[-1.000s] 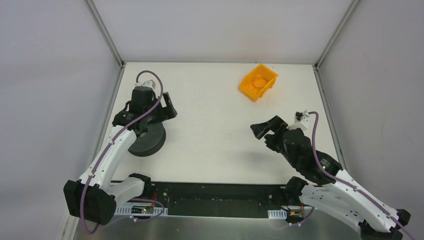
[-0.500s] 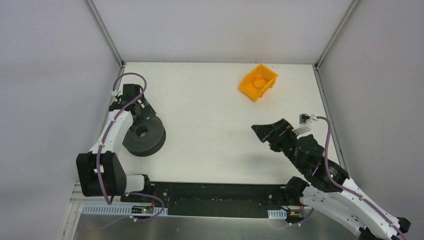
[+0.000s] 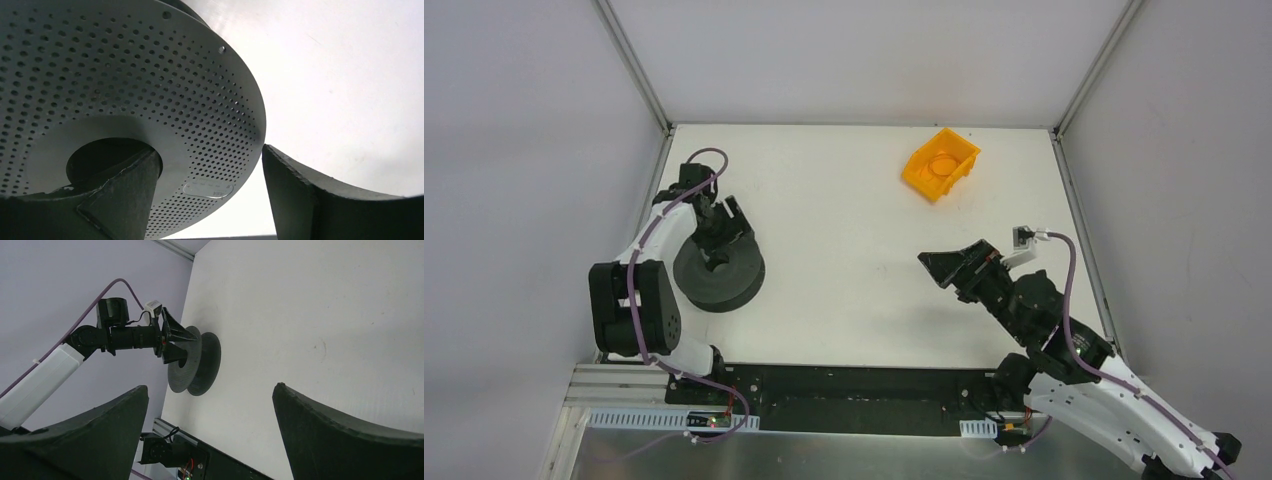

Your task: Wrap the cables

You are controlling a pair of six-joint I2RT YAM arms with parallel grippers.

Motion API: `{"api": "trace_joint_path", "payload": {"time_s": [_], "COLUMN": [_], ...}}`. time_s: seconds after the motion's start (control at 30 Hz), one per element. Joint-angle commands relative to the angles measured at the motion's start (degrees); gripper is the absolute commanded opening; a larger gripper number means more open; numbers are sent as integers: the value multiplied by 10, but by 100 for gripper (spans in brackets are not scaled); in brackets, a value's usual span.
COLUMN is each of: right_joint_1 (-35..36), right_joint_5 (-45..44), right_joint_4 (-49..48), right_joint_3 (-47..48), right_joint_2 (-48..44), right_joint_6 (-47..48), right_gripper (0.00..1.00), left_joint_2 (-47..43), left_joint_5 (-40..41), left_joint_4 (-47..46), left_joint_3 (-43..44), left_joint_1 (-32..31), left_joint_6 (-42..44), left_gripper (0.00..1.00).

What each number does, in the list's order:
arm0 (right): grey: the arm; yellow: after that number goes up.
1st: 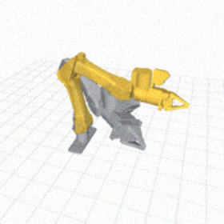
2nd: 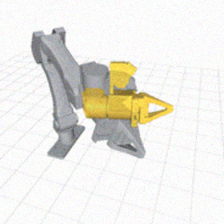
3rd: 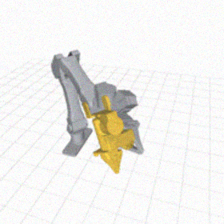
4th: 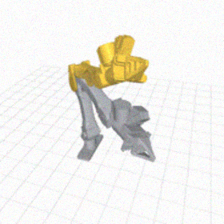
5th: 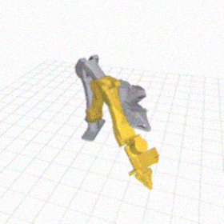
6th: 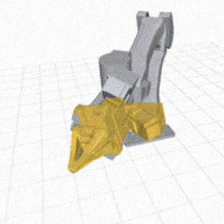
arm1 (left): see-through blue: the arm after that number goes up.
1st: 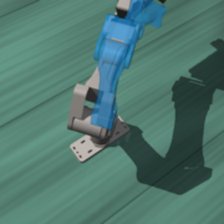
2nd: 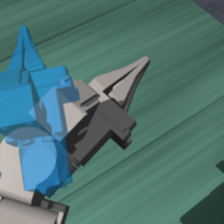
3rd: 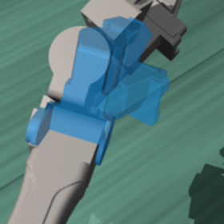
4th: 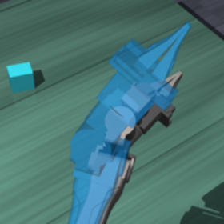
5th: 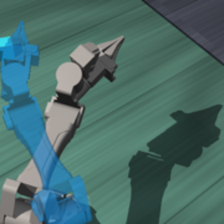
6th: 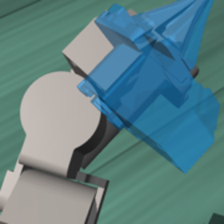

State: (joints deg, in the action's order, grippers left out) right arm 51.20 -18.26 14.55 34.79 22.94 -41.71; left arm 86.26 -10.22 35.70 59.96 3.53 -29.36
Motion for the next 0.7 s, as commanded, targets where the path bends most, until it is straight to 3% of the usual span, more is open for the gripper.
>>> {"api": "trace_joint_path", "payload": {"time_s": [0.0,0.23,0.37,0.5,0.67], "right_joint_1": [-1,-2,-2,-1,-2], "right_joint_5": [-5,-15,0,1,-33], "right_joint_4": [-18,-14,4,21,29], "right_joint_3": [-2,-9,10,22,10], "right_joint_2": [25,80,109,111,43], "right_joint_6": [-4,-22,-30,-31,-32], "right_gripper": [99,96,95,95,94], "left_joint_2": [8,29,50,52,60], "left_joint_5": [-98,-86,-40,82,305], "left_joint_4": [5,-6,-4,17,42], "left_joint_3": [18,74,130,162,178], "left_joint_1": [-51,-230,-336,-411,-529], "left_joint_6": [14,-20,29,98,176], "left_gripper": [70,66,65,68,67]}}
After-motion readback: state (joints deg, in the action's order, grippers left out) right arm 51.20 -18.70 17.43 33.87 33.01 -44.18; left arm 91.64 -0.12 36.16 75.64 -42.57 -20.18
